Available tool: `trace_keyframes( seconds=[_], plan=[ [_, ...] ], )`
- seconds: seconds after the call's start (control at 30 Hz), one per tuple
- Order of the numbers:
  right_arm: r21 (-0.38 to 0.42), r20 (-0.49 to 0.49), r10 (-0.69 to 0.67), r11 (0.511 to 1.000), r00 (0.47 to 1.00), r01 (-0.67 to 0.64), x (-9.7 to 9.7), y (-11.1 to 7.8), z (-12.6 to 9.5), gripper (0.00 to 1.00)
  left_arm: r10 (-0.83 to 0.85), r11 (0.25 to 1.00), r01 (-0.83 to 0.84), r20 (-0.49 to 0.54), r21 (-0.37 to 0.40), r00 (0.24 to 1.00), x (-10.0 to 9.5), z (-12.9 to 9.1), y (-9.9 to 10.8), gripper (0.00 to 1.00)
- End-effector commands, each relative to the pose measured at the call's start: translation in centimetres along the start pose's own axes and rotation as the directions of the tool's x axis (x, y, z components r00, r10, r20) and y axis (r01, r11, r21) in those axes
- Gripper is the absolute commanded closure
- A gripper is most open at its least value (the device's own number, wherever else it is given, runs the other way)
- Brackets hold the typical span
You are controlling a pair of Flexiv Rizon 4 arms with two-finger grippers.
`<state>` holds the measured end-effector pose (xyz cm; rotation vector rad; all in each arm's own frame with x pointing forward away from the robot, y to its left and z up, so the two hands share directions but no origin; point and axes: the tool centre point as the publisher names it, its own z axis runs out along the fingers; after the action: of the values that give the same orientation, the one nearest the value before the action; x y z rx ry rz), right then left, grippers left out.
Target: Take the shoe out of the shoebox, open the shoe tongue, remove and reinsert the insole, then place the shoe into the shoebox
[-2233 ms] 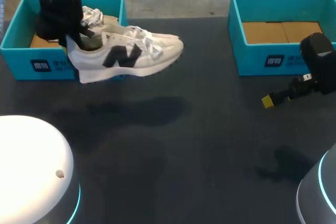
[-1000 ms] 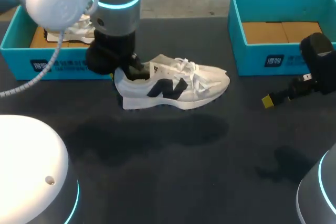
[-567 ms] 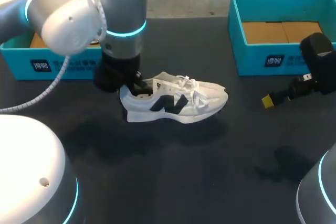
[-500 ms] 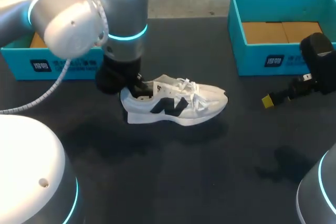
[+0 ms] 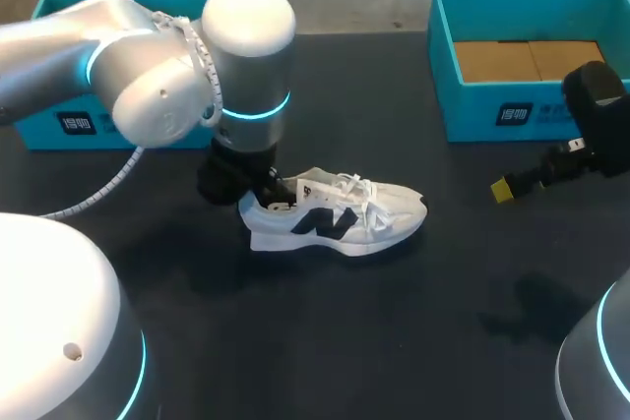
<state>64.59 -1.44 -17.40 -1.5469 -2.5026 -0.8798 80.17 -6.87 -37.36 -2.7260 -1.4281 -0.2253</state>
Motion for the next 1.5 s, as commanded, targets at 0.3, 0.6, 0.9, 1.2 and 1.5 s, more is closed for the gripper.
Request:
trace_keyframes(
  seconds=[0.3,0.6,0.9,1.2,1.5],
  plan=[
    [-0.003,0.001,0.001,1.000,1.000,-0.001,0.0,-0.2,0.0,0.00,0.000,1.000,0.000,0.001,0.015,1.000,-0.7,2.4,1.3,1.00],
    [-0.003,0.001,0.001,1.000,1.000,-0.001,0.0,-0.2,0.0,0.00,0.000,0.999,-0.001,0.011,0.033,1.000,-0.6,1.6,0.8,0.00],
    [-0.003,0.001,0.001,1.000,1.000,-0.001,0.0,-0.2,0.0,0.00,-0.109,0.994,0.107,0.093,0.027,0.990,-0.1,-1.4,-0.2,0.00],
    [-0.003,0.001,0.001,1.000,1.000,-0.001,0.0,-0.2,0.0,0.00,-0.331,0.944,0.320,0.251,0.086,0.910,1.6,-5.7,-1.2,0.00],
    [-0.003,0.001,0.001,1.000,1.000,-0.001,0.0,-0.2,0.0,0.00,-0.579,0.814,0.558,0.304,0.163,0.756,2.9,-7.5,-2.7,0.00]
  ],
)
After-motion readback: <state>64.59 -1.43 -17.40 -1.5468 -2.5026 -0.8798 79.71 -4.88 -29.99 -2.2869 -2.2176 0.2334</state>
